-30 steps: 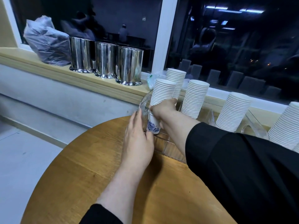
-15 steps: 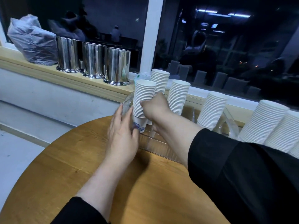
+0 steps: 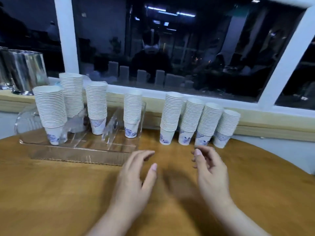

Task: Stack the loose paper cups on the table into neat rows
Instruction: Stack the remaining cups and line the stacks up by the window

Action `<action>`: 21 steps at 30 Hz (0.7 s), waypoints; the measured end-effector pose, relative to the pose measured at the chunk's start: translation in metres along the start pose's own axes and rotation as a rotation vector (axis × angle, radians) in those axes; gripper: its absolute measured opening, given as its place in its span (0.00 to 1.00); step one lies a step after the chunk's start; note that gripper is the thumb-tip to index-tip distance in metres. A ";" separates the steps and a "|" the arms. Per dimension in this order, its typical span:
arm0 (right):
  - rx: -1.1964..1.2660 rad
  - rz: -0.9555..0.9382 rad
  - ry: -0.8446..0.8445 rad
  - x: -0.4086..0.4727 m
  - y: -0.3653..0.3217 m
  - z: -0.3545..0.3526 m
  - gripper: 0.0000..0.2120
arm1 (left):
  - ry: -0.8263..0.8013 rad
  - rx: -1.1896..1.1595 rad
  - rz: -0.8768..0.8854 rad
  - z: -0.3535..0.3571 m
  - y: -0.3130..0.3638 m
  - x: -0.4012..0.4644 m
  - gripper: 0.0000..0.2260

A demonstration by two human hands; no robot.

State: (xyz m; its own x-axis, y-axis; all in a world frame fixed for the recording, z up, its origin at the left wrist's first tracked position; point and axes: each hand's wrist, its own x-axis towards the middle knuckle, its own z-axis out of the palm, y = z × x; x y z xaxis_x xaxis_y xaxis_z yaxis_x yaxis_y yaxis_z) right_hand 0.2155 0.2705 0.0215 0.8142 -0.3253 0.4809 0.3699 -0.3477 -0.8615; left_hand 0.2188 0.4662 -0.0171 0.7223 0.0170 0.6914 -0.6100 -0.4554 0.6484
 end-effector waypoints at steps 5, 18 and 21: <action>-0.142 0.156 0.074 0.030 0.081 -0.087 0.11 | -0.179 -0.064 -0.254 0.094 0.019 0.000 0.24; -0.143 0.196 -0.076 0.175 0.179 -0.128 0.47 | -0.015 -0.152 -0.390 0.276 0.021 0.073 0.36; -0.063 0.193 -0.133 0.195 0.187 -0.124 0.48 | 0.048 -0.153 -0.408 0.299 0.018 0.086 0.36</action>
State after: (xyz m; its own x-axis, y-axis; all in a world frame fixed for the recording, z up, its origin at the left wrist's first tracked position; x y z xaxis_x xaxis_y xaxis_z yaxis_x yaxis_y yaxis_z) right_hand 0.3879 0.0328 -0.0256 0.9206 -0.2735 0.2789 0.1766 -0.3455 -0.9217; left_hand 0.3670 0.1931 -0.0416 0.9004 0.2106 0.3807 -0.3220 -0.2659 0.9086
